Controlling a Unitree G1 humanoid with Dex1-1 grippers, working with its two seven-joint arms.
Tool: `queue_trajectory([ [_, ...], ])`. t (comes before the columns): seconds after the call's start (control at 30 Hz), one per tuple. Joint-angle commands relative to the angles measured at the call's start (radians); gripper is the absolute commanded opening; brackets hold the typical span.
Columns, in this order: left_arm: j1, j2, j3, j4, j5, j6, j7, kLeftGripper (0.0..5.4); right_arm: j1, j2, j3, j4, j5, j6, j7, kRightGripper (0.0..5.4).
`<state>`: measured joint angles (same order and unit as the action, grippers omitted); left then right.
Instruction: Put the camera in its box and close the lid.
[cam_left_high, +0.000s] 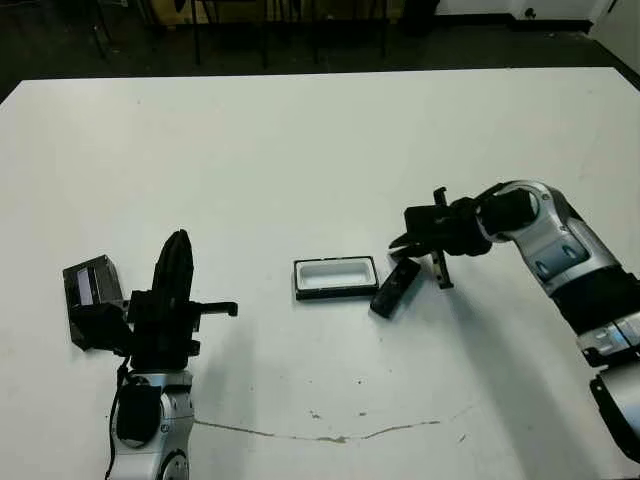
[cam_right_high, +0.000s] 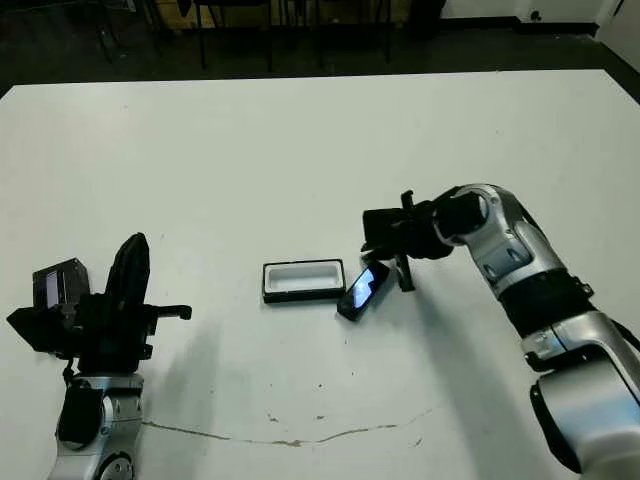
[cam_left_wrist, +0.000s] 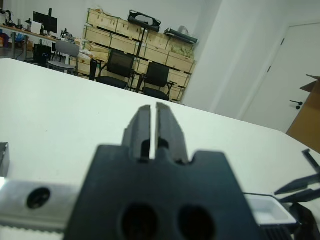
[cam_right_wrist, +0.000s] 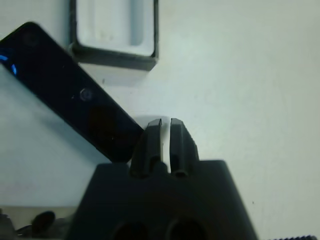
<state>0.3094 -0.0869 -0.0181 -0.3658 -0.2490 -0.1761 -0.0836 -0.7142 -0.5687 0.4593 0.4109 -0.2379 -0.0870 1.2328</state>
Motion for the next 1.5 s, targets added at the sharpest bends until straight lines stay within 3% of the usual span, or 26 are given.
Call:
queue_trajectory([
  [0.03, 0.025, -0.001, 0.006, 0.01, 0.0, 0.009, 0.007, 0.01, 0.042, -0.037, -0.009, -0.048, 0.016, 0.014, 0.031, 0.0],
  [0.3, 0.028, 0.001, 0.012, 0.01, -0.006, 0.009, 0.006, 0.01, 0.099, -0.121, -0.028, -0.212, 0.03, 0.122, 0.09, 0.0],
  [0.57, 0.024, 0.003, 0.015, 0.015, 0.0, 0.002, 0.004, 0.01, 0.131, -0.162, -0.048, -0.313, 0.086, 0.182, 0.135, 0.0],
  [0.83, 0.023, 0.002, 0.017, 0.021, -0.003, -0.006, 0.0, 0.01, 0.168, -0.199, -0.077, -0.427, 0.132, 0.288, 0.14, 0.0],
  [0.97, 0.022, 0.0, 0.018, 0.02, -0.002, -0.001, 0.005, 0.01, 0.198, -0.213, -0.102, -0.456, 0.195, 0.303, 0.156, 0.0],
  [1.23, 0.022, 0.001, 0.016, 0.017, -0.006, 0.007, 0.005, 0.01, 0.219, -0.253, -0.135, -0.515, 0.243, 0.349, 0.149, 0.0],
  [1.33, 0.022, 0.002, 0.016, 0.019, -0.01, 0.007, 0.001, 0.01, 0.197, -0.266, -0.185, -0.528, 0.278, 0.406, 0.137, 0.0],
  [1.5, 0.022, 0.004, 0.017, 0.02, -0.02, 0.009, -0.005, 0.01, 0.162, -0.27, -0.336, -0.523, 0.383, 0.436, 0.087, 0.0],
])
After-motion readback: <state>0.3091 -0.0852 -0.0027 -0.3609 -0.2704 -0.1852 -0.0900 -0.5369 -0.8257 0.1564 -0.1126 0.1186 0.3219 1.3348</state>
